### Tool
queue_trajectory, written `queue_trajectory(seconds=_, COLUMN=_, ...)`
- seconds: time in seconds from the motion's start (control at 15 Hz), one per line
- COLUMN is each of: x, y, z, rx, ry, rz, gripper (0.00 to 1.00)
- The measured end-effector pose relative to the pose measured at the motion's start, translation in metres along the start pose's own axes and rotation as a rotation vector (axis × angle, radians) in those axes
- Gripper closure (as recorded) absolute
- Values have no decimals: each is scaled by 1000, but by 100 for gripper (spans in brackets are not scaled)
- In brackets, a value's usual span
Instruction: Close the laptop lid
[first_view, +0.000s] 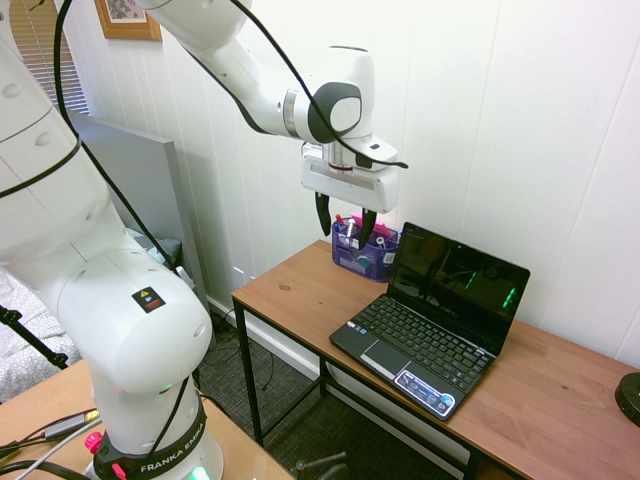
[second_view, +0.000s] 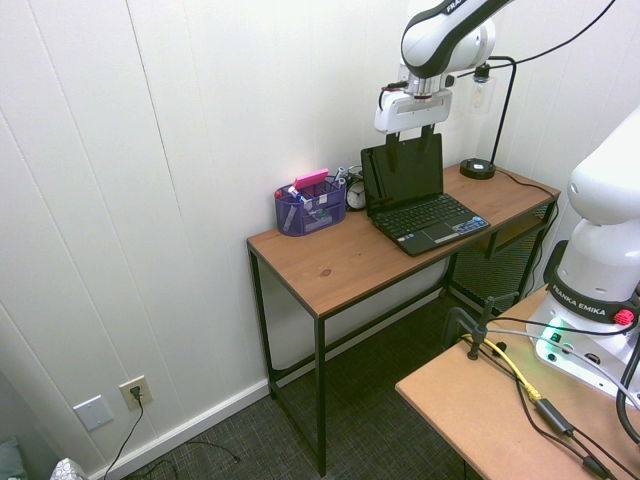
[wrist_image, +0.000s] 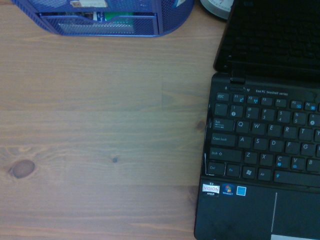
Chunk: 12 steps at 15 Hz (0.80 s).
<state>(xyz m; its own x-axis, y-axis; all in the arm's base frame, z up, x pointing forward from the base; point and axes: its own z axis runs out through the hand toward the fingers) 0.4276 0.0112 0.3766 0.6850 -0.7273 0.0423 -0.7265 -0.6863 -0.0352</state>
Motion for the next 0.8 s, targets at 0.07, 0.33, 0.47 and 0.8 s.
queue_trajectory(seconds=0.07, x=0, y=0, z=0, rx=-2, ry=-2, rz=2, gripper=0)
queue_trajectory(seconds=0.33, x=24, y=-8, z=-31, rx=28, ry=70, rz=33, gripper=0)
queue_trajectory(seconds=0.47, x=52, y=-12, z=-41, rx=40, ry=113, rz=68, gripper=0)
queue_trajectory(seconds=0.8, x=136, y=-29, z=-16, rx=99, ry=188, rz=152, gripper=0)
